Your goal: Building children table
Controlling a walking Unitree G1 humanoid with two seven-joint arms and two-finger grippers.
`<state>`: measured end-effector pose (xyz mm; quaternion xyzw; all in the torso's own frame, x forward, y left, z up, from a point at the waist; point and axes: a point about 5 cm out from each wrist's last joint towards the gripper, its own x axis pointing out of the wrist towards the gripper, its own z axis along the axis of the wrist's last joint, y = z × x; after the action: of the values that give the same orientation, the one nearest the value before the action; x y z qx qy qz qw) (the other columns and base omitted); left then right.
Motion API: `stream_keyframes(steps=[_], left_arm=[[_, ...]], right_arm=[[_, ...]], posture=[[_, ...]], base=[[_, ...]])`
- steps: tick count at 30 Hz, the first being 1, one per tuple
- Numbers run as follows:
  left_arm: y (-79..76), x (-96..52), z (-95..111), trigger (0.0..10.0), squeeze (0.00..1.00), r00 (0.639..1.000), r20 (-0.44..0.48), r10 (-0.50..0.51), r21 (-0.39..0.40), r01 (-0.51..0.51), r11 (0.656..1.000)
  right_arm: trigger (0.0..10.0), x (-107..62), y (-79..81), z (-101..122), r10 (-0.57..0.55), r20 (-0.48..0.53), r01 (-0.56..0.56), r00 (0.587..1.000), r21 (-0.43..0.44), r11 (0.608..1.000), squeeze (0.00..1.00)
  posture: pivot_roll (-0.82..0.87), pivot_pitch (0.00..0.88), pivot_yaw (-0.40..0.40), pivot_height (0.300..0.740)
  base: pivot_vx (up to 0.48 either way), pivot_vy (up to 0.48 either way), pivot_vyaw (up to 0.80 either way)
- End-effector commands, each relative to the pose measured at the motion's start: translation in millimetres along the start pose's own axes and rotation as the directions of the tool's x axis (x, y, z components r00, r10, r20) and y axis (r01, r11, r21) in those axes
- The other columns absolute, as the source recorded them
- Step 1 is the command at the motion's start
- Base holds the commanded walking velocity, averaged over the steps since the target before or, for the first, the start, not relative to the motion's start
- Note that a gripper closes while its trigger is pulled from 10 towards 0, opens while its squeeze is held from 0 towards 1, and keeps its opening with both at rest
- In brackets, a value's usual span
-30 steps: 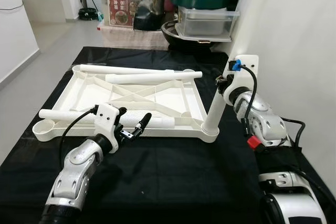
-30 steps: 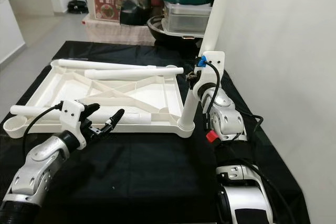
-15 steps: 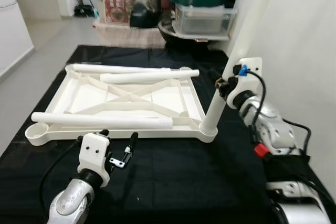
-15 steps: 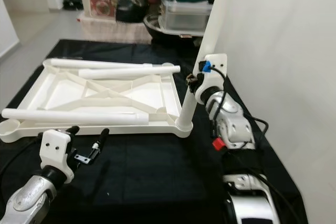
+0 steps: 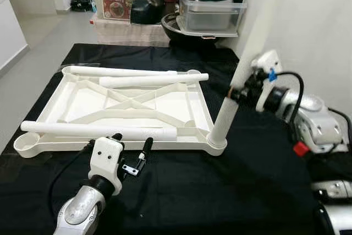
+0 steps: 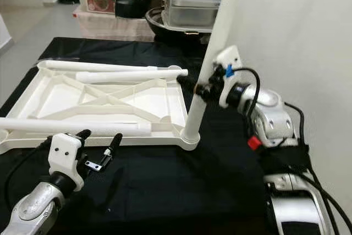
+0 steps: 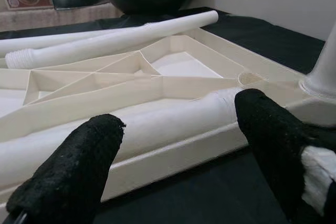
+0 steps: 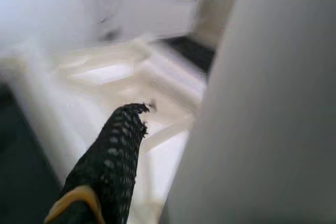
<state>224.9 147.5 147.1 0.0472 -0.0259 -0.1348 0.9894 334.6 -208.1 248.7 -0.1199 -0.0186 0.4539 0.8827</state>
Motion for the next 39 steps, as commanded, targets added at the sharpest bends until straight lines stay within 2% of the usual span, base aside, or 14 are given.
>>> stream_keyframes(steps=[1, 5, 8, 10, 11, 14, 16, 20, 21, 22, 32, 37, 38, 39], left_arm=[[-2.4, 0.6, -1.3, 10.0, 0.0, 1.0, -0.014, -0.008, -0.003, 0.008, 1.0], [-4.6, 1.7, -4.1, 10.0, 0.0, 0.999, -0.026, -0.02, -0.017, 0.02, 1.0], [-6.3, 0.7, -6.9, 10.0, 0.0, 0.999, -0.038, -0.02, -0.023, 0.019, 1.0], [-6.3, 0.7, -6.9, 10.0, 0.0, 0.999, -0.038, -0.02, -0.023, 0.019, 1.0], [-8.7, -1.1, -8.7, 10.0, 0.0, 0.999, -0.045, -0.02, -0.029, 0.018, 0.999], [-9.6, -1.5, -8.9, 10.0, 0.0, 0.999, -0.047, -0.022, -0.031, 0.02, 0.999], [-10.7, -1.4, -9.2, 10.0, 0.0, 0.998, -0.048, -0.03, -0.034, 0.029, 0.999], [-16.9, -0.5, -9.1, 10.0, 0.0, 0.995, -0.05, -0.088, -0.052, 0.086, 0.995], [-16.9, -0.5, -9.1, 10.0, 0.0, 0.995, -0.05, -0.088, -0.052, 0.086, 0.995], [-18.0, -0.4, -9.5, 10.0, 0.0, 0.994, -0.053, -0.097, -0.052, 0.095, 0.994], [-18.3, 0.5, -11.0, 10.0, 0.0, 0.991, -0.059, -0.12, -0.054, 0.117, 0.992], [-20.0, 2.0, -11.8, 10.0, 0.0, 0.99, -0.059, -0.131, -0.056, 0.128, 0.99], [-20.5, 2.3, -12.0, 10.0, 0.0, 0.989, -0.059, -0.134, -0.058, 0.131, 0.99], [-21.1, 2.4, -12.2, 10.0, 0.0, 0.989, -0.06, -0.139, -0.06, 0.135, 0.989]], right_arm=[[10.0, 2.4, 12.9, -6.9, 0.165, -0.024, -0.165, 0.986, 0.018, 0.986, 0.0], [10.0, 1.2, 2.7, -15.3, 0.172, -0.073, -0.171, 0.982, 0.023, 0.985, 0.0], [7.3, 4.4, -3.7, -14.9, 0.127, -0.065, -0.125, 0.99, 0.027, 0.992, 0.0], [7.3, 4.4, -3.7, -14.9, 0.127, -0.065, -0.125, 0.99, 0.027, 0.992, 0.0], [0.0, 10.6, -26.5, -19.4, -0.145, -0.106, 0.151, 0.984, 0.05, 0.987, 0.0], [0.0, 12.4, -38.4, -22.9, -0.329, -0.132, 0.34, 0.935, 0.073, 0.938, 0.0], [0.0, 13.3, -47.1, -27.1, -0.508, -0.151, 0.523, 0.848, 0.088, 0.848, 0.0], [0.0, 3.9, -52.2, -47.5, -0.818, -0.232, 0.85, 0.527, 0.173, 0.498, 0.0], [0.0, 3.9, -52.2, -47.5, -0.818, -0.232, 0.85, 0.527, 0.173, 0.498, 0.0], [10.0, 16.3, -36.6, -57.3, -0.795, -0.26, 0.836, 0.548, 0.198, 0.511, 0.0], [10.0, 52.4, -11.2, -38.3, -0.583, -0.117, 0.592, 0.804, 0.246, 0.767, 0.0], [10.0, 50.1, -17.5, -24.2, -0.574, -0.07, 0.574, 0.816, 0.208, 0.792, 0.0], [10.0, 48.3, -18.5, -23.4, -0.581, -0.067, 0.581, 0.811, 0.217, 0.785, 1.0], [10.0, 47.3, -19.1, -22.3, -0.584, -0.069, 0.583, 0.809, 0.215, 0.783, 1.0]], posture=[[0.07, 0.0, -0.117, 0.74], [0.07, 0.0, -0.119, 0.74], [0.07, 0.0, -0.119, 0.74], [0.07, 0.0, -0.119, 0.74], [0.07, 0.0, -0.122, 0.74], [0.07, 0.0, -0.122, 0.74], [0.08, 0.0, -0.123, 0.74], [0.08, 0.0, -0.115, 0.74], [0.08, 0.0, -0.115, 0.74], [0.08, 0.0, -0.112, 0.74], [0.07, 0.0, -0.109, 0.74], [0.07, 0.0, -0.111, 0.74], [0.07, 0.0, -0.111, 0.74], [0.07, 0.0, -0.112, 0.74]], base=[[0.0, 0.0, 0.0], [0.0, 0.0, 0.0], [0.0, 0.0, 0.0], [0.0, 0.0, 0.0], [0.0, 0.0, 0.0], [0.0, 0.0, 0.0], [0.0, 0.0, 0.0], [0.0, 0.0, 0.0], [0.0, 0.0, 0.0], [0.0, 0.0, 0.0], [0.0, 0.0, 0.0], [0.0, 0.0, 0.0], [0.0, 0.0, 0.0], [0.0, 0.0, 0.0]])
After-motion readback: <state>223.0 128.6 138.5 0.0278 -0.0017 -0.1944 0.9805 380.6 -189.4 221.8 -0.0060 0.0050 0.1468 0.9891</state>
